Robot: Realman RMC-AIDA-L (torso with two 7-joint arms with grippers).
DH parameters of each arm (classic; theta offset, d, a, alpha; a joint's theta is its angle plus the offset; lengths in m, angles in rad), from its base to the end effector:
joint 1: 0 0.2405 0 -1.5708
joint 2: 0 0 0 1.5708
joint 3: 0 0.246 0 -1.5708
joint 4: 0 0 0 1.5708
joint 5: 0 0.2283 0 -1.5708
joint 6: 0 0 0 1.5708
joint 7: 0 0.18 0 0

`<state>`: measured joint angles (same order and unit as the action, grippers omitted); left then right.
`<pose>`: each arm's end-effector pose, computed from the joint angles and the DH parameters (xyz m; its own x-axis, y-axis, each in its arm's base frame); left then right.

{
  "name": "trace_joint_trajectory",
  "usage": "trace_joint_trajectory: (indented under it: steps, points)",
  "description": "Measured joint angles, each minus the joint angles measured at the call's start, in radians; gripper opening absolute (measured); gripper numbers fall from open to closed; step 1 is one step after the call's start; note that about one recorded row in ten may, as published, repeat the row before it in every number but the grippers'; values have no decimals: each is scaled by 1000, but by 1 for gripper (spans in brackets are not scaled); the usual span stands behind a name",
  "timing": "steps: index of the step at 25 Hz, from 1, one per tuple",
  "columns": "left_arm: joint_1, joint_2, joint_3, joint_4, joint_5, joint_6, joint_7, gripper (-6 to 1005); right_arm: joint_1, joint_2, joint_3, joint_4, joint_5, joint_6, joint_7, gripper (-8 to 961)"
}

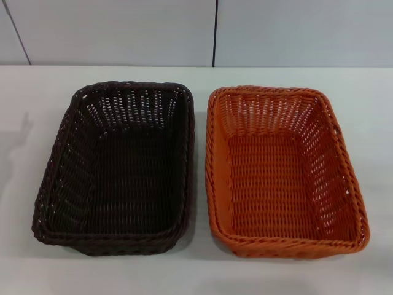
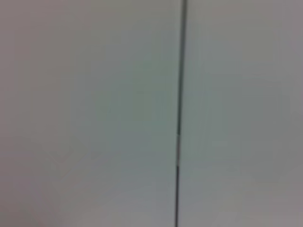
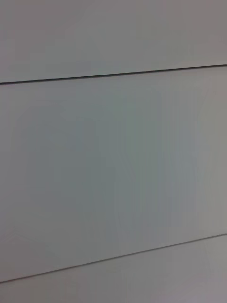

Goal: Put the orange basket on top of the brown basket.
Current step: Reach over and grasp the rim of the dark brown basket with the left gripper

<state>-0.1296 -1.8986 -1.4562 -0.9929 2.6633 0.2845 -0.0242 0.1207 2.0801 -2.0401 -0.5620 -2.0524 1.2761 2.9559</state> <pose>-0.3490 0.4093 0.0857 0.7019 0.1866 0.6874 0.6890 0.0665 -0.7217 0.3689 0.3093 0.0587 0.6814 0.2317 -0.6943 -0.7153 0.4121 -0.5644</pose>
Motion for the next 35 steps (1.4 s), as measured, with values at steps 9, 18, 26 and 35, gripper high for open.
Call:
trace_joint_trajectory:
  steps: [9, 18, 26, 35]
  points:
    - [-44, -113, -299, -535, 99, -973, 276, 746, 4, -1, 1, 4, 0, -34, 0, 651]
    - [-151, -160, -347, -744, 137, -1508, 352, 736, 15, -3, 1, 8, 0, -55, 0, 651]
    - [-164, -162, -268, -772, 140, -1591, 301, 726, 13, -3, 2, 12, -1, -57, 0, 650]
    - [-203, -161, -250, -694, 144, -1623, 278, 716, 12, -3, 0, 18, -3, -57, 0, 651]
